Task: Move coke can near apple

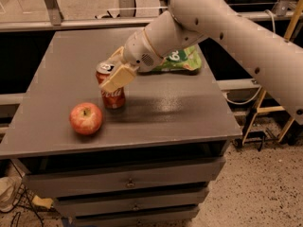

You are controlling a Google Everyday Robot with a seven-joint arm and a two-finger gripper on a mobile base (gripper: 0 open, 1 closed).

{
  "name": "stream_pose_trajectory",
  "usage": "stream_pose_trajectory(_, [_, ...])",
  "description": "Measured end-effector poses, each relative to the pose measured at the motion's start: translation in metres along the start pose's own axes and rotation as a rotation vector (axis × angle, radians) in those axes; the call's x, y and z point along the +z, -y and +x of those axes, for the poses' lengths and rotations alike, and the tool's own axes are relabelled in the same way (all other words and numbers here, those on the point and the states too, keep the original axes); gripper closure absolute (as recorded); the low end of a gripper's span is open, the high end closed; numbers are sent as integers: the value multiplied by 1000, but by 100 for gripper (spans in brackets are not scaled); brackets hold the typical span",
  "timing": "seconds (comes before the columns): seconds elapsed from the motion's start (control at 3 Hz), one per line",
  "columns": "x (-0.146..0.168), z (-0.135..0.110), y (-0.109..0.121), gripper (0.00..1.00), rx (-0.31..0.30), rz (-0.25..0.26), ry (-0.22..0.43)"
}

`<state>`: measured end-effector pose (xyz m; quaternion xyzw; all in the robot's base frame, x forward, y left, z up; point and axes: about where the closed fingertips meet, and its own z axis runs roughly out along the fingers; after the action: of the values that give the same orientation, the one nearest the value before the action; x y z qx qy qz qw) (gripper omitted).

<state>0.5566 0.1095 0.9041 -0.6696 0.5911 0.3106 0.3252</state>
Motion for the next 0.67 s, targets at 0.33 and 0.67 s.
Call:
stream_pose_trajectory(0.33, [4,1,-4,100,21,9,49])
stream_pose_trajectory(0.67, [6,0,-5,85,21,8,53])
